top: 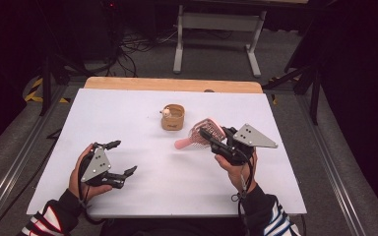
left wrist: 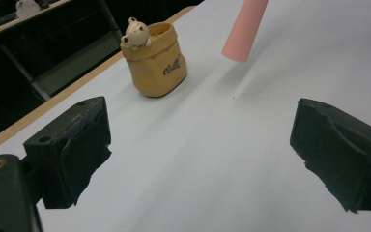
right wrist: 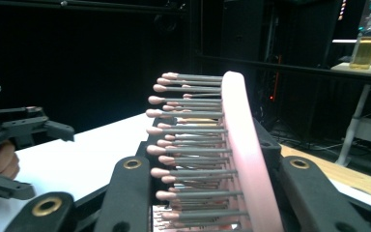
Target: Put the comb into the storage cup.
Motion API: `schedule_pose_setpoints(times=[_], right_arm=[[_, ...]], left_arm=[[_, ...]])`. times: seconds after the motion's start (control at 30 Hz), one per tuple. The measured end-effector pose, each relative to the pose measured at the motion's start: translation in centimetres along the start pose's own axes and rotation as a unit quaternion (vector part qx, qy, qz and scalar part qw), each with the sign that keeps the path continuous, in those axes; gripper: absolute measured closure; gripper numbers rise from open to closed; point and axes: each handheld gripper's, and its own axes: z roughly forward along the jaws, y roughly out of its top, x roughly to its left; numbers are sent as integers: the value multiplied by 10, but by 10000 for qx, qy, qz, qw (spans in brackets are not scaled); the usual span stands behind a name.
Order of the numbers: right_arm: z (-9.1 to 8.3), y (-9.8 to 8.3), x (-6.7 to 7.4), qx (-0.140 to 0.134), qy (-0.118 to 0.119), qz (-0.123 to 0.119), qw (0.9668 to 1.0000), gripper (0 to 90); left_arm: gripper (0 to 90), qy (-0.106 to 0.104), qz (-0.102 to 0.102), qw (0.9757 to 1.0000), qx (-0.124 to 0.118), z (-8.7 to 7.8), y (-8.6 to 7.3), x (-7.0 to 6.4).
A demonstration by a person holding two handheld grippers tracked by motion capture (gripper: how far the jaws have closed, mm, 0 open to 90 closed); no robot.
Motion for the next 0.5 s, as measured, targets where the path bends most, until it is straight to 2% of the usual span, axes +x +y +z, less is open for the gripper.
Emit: schedule_pose_setpoints(times=[0.1,0.33,0.5], right_arm=[[-2,2,-3,-48,-47,8,10000,629],[-7,9,-9,-185,-208,-46,9996,629],[-7,19,-16,-411,-343,-92,9985,629]], left_arm=[[80,57,-111,9999,33,-8,-6,2],[79,69,-198,9997,81,-23,-17,0],[76,157,-276,9994,134,-37,-25,0]])
